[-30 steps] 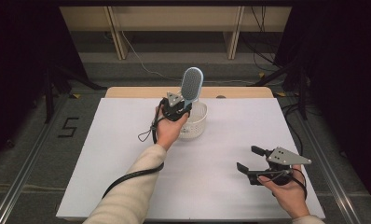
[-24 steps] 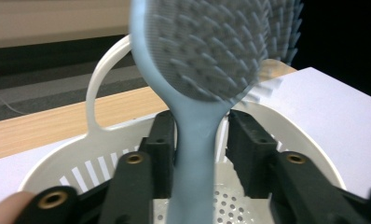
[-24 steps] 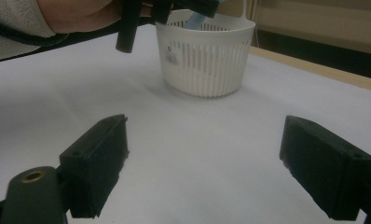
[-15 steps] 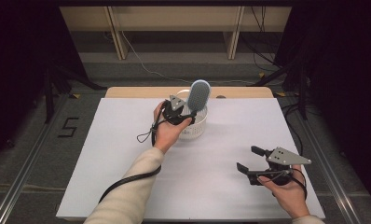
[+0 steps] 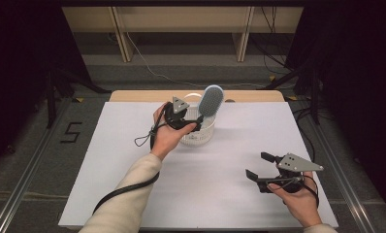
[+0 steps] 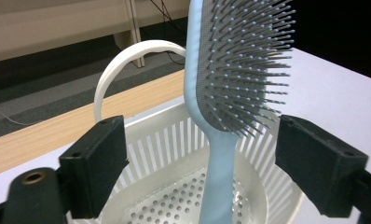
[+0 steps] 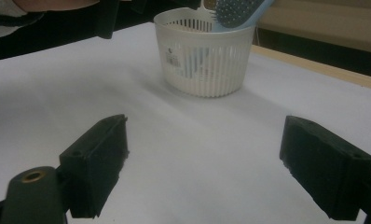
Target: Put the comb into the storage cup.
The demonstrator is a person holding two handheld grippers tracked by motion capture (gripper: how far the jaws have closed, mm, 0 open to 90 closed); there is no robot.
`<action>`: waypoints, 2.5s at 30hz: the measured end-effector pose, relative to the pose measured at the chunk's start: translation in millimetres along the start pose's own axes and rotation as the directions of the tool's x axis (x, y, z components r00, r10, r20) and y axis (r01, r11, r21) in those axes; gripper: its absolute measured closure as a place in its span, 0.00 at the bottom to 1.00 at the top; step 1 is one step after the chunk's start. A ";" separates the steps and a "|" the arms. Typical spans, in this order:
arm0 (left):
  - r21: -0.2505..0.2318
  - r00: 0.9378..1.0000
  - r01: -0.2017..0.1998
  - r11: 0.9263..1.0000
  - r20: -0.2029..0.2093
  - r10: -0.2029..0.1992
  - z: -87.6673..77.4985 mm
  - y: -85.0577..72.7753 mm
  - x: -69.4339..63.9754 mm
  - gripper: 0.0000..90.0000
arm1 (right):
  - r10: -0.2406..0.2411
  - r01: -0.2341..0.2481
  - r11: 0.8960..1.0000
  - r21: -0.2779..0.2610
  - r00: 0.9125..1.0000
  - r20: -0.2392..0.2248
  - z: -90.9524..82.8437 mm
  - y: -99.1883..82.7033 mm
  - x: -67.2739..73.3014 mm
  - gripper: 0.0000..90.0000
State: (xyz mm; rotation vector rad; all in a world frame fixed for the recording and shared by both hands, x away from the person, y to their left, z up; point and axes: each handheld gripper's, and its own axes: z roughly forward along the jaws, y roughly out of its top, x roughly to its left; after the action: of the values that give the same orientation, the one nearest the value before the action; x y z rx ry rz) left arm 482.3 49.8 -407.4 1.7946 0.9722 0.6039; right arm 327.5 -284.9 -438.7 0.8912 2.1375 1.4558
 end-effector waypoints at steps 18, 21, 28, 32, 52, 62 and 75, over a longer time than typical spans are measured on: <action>0.007 0.999 -0.038 0.999 0.018 0.038 -35.5 6.0 15.3 0.09 | 0.001 -0.001 1.000 0.004 1.000 0.000 0.4 -0.1 0.9 0.18; -0.002 0.999 -0.043 0.999 0.019 0.043 -41.1 6.2 17.5 0.09 | 0.002 -0.002 1.000 0.004 1.000 0.001 0.6 0.1 1.0 0.18; -0.020 0.998 -0.050 0.999 0.049 0.051 -53.1 3.3 17.1 0.12 | 0.002 -0.002 1.000 0.001 1.000 0.003 0.5 0.1 0.9 0.18; -0.015 0.997 -0.042 0.999 0.059 0.043 -58.6 0.4 18.6 0.13 | 0.001 -0.001 1.000 0.003 1.000 0.004 0.1 0.2 0.7 0.18; 0.013 0.996 -0.051 0.999 0.079 0.050 -94.0 -26.3 24.1 0.08 | 0.007 -0.007 1.000 -0.002 1.000 0.007 -0.5 0.3 -0.1 0.18; 0.017 0.997 -0.053 0.998 0.062 0.052 -120.7 -51.7 31.9 0.08 | 0.011 -0.011 1.000 -0.005 1.000 0.010 -1.5 0.4 -0.8 0.17; -0.002 0.996 -0.081 0.997 0.031 0.081 -150.6 -72.1 42.4 0.08 | 0.012 -0.012 1.000 -0.007 1.000 0.013 -1.9 0.7 -1.2 0.18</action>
State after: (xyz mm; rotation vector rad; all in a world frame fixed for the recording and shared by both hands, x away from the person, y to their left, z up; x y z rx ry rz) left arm 367.4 178.0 -413.0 1.8448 0.8814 0.6250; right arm 327.4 -286.8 -437.4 0.9102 2.1199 1.4584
